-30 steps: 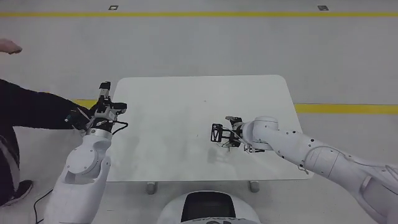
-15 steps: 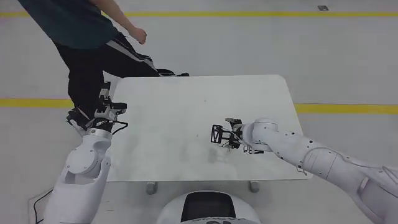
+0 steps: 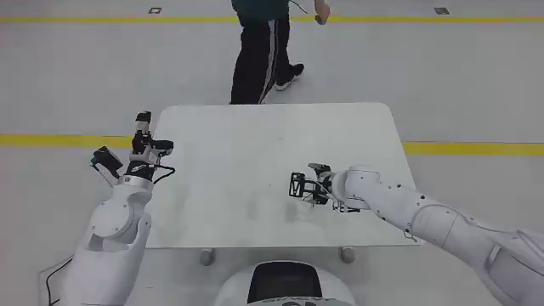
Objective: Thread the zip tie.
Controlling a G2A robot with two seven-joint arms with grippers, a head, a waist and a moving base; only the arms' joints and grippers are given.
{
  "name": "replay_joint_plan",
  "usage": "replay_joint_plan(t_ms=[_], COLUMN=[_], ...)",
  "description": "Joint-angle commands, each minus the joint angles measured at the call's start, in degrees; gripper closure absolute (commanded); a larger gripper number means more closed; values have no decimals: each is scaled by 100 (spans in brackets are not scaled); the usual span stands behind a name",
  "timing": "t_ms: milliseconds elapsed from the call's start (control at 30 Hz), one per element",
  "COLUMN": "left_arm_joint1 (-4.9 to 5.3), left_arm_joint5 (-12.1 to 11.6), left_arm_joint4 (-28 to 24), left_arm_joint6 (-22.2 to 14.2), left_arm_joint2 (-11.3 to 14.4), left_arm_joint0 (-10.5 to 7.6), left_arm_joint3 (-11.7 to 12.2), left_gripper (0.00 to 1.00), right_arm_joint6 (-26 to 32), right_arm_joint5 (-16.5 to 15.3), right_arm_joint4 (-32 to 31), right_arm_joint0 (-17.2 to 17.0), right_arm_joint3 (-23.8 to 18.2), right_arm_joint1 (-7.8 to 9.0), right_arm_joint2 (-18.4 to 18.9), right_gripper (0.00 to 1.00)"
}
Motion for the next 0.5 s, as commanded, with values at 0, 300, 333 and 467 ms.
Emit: replay_joint_plan(t_ms=[0, 300, 333, 467], left_arm_joint1=[0, 0, 0, 0], left_arm_joint5=[0, 0, 0, 0], left_arm_joint4=[0, 0, 0, 0], left_arm_joint6=[0, 0, 0, 0], left_arm_joint2=[0, 0, 0, 0], left_arm_joint0=[0, 0, 0, 0], left_arm_joint3=[0, 0, 0, 0], left_gripper=[0, 0, 0, 0], right_arm_joint6=[-23, -96, -96, -99], right_arm_joint5=[0, 0, 0, 0], right_arm_joint4=[3, 33, 38, 76], right_arm_joint0=[-3, 18, 24, 64], right_arm_joint3=[38, 155, 165, 199], right_arm_joint1=[-12, -58, -60, -73], right_arm_joint2=[-5, -77, -93, -159], right_gripper=[0, 56, 58, 61])
